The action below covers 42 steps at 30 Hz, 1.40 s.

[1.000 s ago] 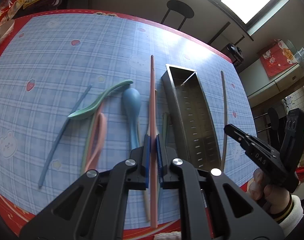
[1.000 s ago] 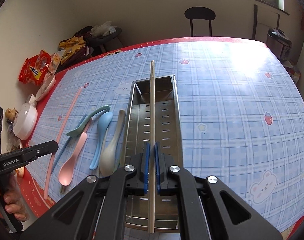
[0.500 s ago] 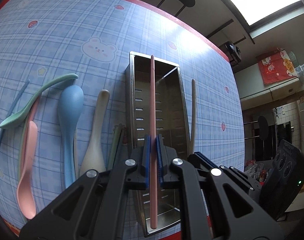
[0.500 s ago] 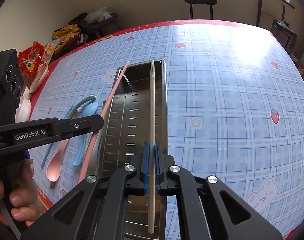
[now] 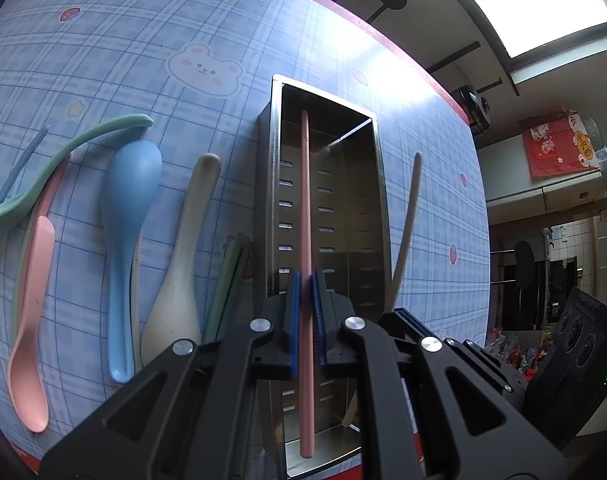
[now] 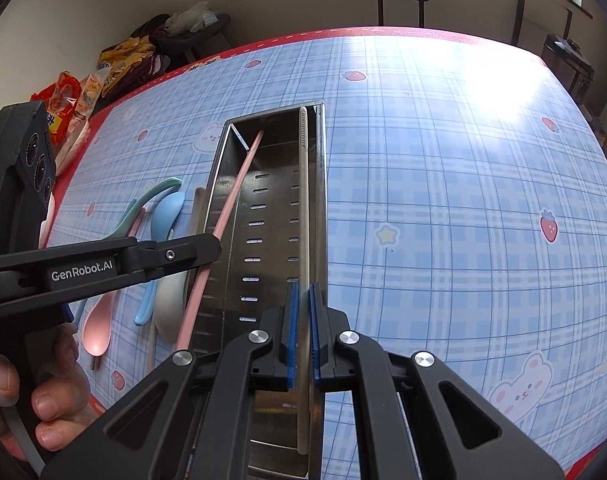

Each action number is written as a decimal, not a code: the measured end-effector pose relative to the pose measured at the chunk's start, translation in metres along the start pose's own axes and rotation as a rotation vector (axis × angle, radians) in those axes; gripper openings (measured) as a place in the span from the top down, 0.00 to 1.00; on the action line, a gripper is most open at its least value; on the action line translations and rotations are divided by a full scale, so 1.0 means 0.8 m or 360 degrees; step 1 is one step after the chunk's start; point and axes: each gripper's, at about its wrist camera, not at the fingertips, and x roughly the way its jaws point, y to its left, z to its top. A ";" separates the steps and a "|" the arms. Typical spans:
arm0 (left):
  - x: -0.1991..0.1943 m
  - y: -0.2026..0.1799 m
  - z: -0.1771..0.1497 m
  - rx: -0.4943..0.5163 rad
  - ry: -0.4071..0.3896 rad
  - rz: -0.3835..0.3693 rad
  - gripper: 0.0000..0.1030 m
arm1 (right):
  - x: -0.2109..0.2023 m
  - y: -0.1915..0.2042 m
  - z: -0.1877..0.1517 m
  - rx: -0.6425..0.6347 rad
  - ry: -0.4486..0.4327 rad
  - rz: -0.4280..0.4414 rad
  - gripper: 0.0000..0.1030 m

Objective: Organize utensils
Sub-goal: 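Lower both chopsticks into the steel rack and open both tools, then grasp the blue chopstick with the left tool while the right tool grasps another beige chopstick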

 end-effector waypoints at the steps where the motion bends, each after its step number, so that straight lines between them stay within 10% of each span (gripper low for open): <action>1: 0.000 0.000 -0.001 0.0000 -0.0004 0.0000 0.90 | 0.001 0.001 0.001 0.0000 0.0003 0.0002 0.94; 21: -0.076 0.014 -0.009 0.0129 -0.0205 0.0058 0.69 | -0.007 0.008 0.002 0.0008 0.0000 -0.0029 0.92; 42: -0.203 0.151 -0.075 0.0220 -0.0465 0.0465 0.07 | -0.027 0.090 -0.058 -0.0085 -0.0038 0.0192 0.51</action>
